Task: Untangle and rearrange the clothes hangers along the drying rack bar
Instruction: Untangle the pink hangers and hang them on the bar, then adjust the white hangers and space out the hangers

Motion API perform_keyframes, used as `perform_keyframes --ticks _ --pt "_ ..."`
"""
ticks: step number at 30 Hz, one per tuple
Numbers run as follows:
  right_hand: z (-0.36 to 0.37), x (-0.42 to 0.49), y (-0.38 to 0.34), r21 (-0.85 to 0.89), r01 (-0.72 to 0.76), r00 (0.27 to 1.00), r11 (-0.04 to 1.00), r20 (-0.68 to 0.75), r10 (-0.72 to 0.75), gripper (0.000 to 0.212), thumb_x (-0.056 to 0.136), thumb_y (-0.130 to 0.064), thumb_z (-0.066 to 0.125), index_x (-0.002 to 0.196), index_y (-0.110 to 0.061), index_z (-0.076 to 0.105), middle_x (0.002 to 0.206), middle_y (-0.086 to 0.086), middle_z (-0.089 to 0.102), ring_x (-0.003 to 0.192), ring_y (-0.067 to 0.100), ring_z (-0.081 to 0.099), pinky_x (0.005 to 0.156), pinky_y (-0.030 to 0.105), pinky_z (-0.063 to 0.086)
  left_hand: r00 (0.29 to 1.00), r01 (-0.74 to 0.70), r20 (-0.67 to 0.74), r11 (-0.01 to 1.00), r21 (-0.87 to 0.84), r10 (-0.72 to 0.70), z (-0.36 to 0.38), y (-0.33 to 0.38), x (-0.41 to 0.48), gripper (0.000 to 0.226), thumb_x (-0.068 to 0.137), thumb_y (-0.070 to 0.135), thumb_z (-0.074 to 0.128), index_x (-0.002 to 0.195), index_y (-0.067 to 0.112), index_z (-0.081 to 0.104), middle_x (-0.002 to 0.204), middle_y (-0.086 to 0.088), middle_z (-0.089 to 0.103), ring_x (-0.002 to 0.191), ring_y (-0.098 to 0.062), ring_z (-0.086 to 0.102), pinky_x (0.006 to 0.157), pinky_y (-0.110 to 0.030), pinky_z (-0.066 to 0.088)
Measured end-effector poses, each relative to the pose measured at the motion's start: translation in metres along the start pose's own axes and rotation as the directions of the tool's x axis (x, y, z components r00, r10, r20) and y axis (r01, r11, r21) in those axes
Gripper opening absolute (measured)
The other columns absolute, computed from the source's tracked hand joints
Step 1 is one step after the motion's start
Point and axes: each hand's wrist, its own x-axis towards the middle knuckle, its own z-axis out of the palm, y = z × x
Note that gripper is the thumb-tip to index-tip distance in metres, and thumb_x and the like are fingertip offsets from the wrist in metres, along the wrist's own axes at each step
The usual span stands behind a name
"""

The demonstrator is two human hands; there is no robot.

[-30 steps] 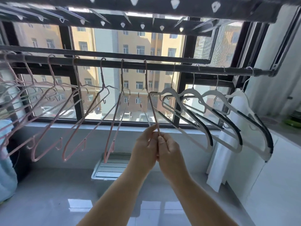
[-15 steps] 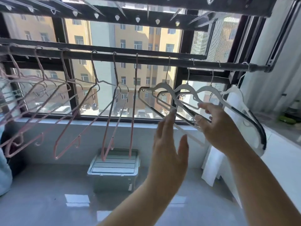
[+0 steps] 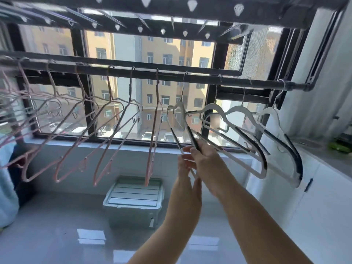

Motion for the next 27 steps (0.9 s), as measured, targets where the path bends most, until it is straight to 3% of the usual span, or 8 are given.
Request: perform_keyframes --ticks 5,8,10,13,15,18,22,27 --pt "0.017 -0.002 -0.006 0.099 -0.012 0.998 0.995 0.054 0.007 0.024 0.098 -0.016 0.036 0.117 -0.01 0.051 0.105 0.004 0.06 0.101 0.021 0.061 0.094 0.037 0.048 0.999 0.018 -0.049 0.999 0.045 -0.016 -0.011 -0.009 -0.004 0.063 0.091 0.016 0.047 0.143 0.016 0.012 0.133 -0.006 0.049 0.116 -0.019 0.053 0.094 -0.032 0.045" --pt "0.01 -0.003 -0.005 -0.208 0.101 0.992 0.973 0.099 -0.082 0.033 0.097 -0.026 0.041 0.124 -0.009 0.047 0.1 0.001 0.054 0.093 0.017 0.054 0.084 0.03 0.044 0.993 0.115 0.008 0.993 -0.015 -0.115 -0.009 -0.012 -0.007 0.063 0.092 0.027 0.045 0.143 0.01 0.013 0.138 -0.002 0.042 0.121 -0.018 0.049 0.1 -0.03 0.04" --pt "-0.006 -0.003 -0.003 -0.446 0.208 0.976 0.87 0.028 -0.218 0.041 0.094 -0.028 0.046 0.131 -0.011 0.043 0.117 0.003 0.05 0.11 0.018 0.048 0.097 0.031 0.039 0.96 0.272 0.082 0.96 -0.062 -0.267 -0.003 -0.014 -0.01 0.059 0.092 0.031 0.044 0.137 -0.001 0.025 0.135 -0.012 0.046 0.12 -0.026 0.048 0.094 -0.026 0.038" --pt "-0.047 -0.007 -0.006 -0.688 0.286 0.804 0.667 -0.207 -0.558 0.033 0.09 -0.016 0.052 0.123 -0.012 0.051 0.127 0.007 0.048 0.121 0.018 0.04 0.099 0.021 0.028 0.885 0.415 0.254 0.908 -0.05 -0.39 0.013 -0.014 -0.017 0.058 0.093 0.034 0.043 0.125 -0.013 0.035 0.128 -0.032 0.044 0.119 -0.039 0.042 0.094 -0.037 0.036" --pt "-0.077 -0.006 -0.003 -0.752 0.188 0.777 0.631 -0.279 -0.564 0.035 0.088 -0.012 0.053 0.122 -0.008 0.051 0.128 0.013 0.05 0.12 0.023 0.042 0.095 0.023 0.028 0.887 0.364 0.33 0.929 -0.072 -0.322 0.027 -0.006 -0.022 0.054 0.093 0.034 0.043 0.134 0.0 0.035 0.137 -0.017 0.044 0.125 -0.024 0.042 0.101 -0.029 0.032" --pt "-0.103 -0.008 0.008 -0.615 0.059 0.924 0.786 -0.264 -0.276 0.038 0.093 -0.014 0.046 0.131 -0.007 0.044 0.128 0.015 0.054 0.112 0.026 0.052 0.091 0.03 0.039 0.923 0.249 0.34 0.953 -0.174 -0.179 0.043 0.015 -0.018 0.049 0.093 0.028 0.046 0.139 0.019 0.032 0.14 0.001 0.038 0.123 -0.003 0.037 0.095 -0.012 0.028" --pt "-0.102 -0.013 0.019 -0.342 0.097 0.973 0.935 -0.163 -0.161 0.021 0.097 -0.015 0.039 0.11 -0.008 0.054 0.096 0.009 0.067 0.08 0.017 0.066 0.071 0.023 0.052 0.948 0.125 0.31 0.979 -0.159 -0.071 0.06 0.034 -0.006 0.04 0.092 0.027 0.048 0.13 0.016 0.044 0.133 0.005 0.044 0.124 -0.007 0.04 0.103 -0.021 0.033" --pt "-0.085 -0.012 0.015 -0.074 0.05 0.989 0.996 -0.134 -0.06 0.021 0.096 -0.028 0.043 0.083 -0.016 0.054 0.06 -0.001 0.045 0.055 0.011 0.048 0.055 0.016 0.045 0.997 0.069 -0.03 0.994 -0.088 -0.072 0.049 0.036 -0.013 0.026 0.083 0.033 0.061 0.081 0.016 0.042 0.072 0.007 0.042 0.064 -0.004 0.04 0.06 -0.011 0.033"
